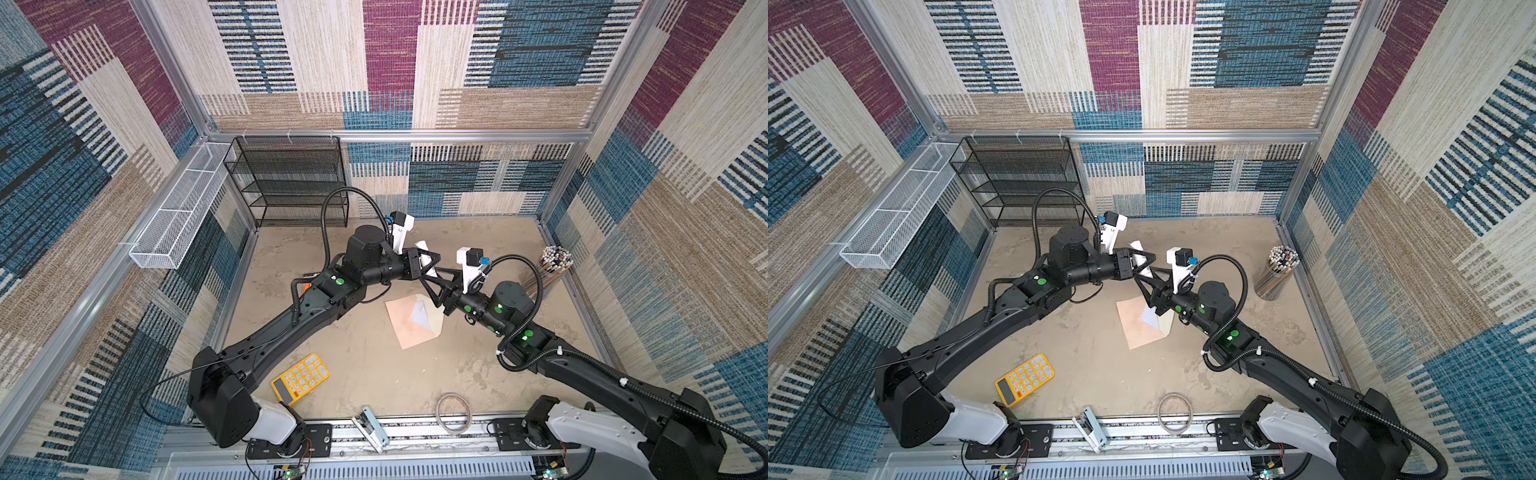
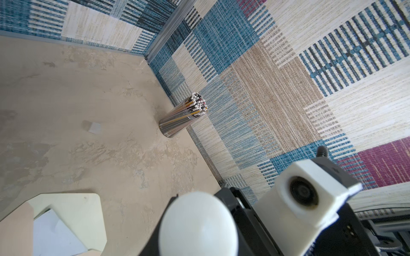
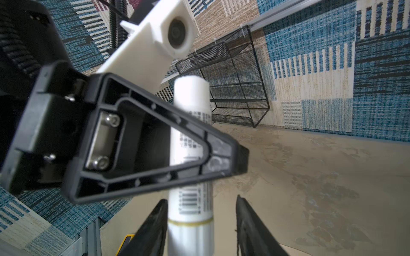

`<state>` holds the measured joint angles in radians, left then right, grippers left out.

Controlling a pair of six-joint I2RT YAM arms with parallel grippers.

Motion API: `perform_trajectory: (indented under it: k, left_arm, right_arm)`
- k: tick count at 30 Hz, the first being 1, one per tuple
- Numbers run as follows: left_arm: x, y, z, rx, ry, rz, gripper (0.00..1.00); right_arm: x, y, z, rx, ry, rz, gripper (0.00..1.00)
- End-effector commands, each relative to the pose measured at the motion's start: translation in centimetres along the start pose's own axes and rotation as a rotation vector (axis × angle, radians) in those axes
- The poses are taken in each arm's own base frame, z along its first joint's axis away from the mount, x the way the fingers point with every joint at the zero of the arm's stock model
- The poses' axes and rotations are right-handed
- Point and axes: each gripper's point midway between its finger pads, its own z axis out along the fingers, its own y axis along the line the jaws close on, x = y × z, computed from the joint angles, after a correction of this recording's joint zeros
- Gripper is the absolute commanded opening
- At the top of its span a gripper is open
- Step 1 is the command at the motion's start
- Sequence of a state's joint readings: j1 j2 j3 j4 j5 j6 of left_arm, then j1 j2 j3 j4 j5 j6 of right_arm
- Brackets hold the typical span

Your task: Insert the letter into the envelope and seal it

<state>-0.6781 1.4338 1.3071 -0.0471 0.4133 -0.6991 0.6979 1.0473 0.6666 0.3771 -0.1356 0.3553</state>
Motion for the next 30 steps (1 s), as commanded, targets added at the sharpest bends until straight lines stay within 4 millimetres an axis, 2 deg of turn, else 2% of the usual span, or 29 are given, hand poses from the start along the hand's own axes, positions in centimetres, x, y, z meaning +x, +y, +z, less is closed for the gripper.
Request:
perform_trajectory:
  k: [1,4,6,9,11,15,18,25,30]
  left_arm:
    - [-1.0,4.3,-2.2,-0.186,-0.034,-0.010,0.07]
    - [-1.1,8.3,-4.8,-0.326,-0.034,-0.057,0.07]
    - [-0.4,10.6,-6.2,-0.409,-0.002,-0.079,0.07]
    - [1.8,12.7,-6.7,-0.454,0.066,-0.115,0.08]
    - [3.7,13.8,-6.2,-0.455,0.123,-0.153,0.08]
    - [8.0,16.1,-4.9,-0.430,0.219,-0.244,0.08]
    - [10.2,17.5,-3.9,-0.407,0.252,-0.293,0.08]
    - [14.0,20.4,-1.6,-0.390,0.351,-0.380,0.09]
    - [16.0,22.3,-0.9,-0.415,0.405,-0.405,0.09]
  right_arm:
    - [1.4,-2.4,-0.3,0.112,0.064,-0.042,0.59]
    - [2.5,-4.5,-0.6,0.193,0.131,-0.046,0.63]
    - [3.3,-6.0,-0.5,0.246,0.191,-0.050,0.63]
    - [5.4,-8.0,0.2,0.311,0.325,-0.053,0.60]
    - [6.9,-9.4,0.8,0.354,0.429,-0.041,0.57]
    - [10.5,-11.7,1.8,0.402,0.615,0.046,0.45]
    - [12.2,-12.2,2.3,0.391,0.681,0.116,0.41]
    - [16.5,-13.0,2.6,0.388,0.847,0.207,0.40]
    - [18.5,-13.7,2.3,0.409,0.912,0.228,0.41]
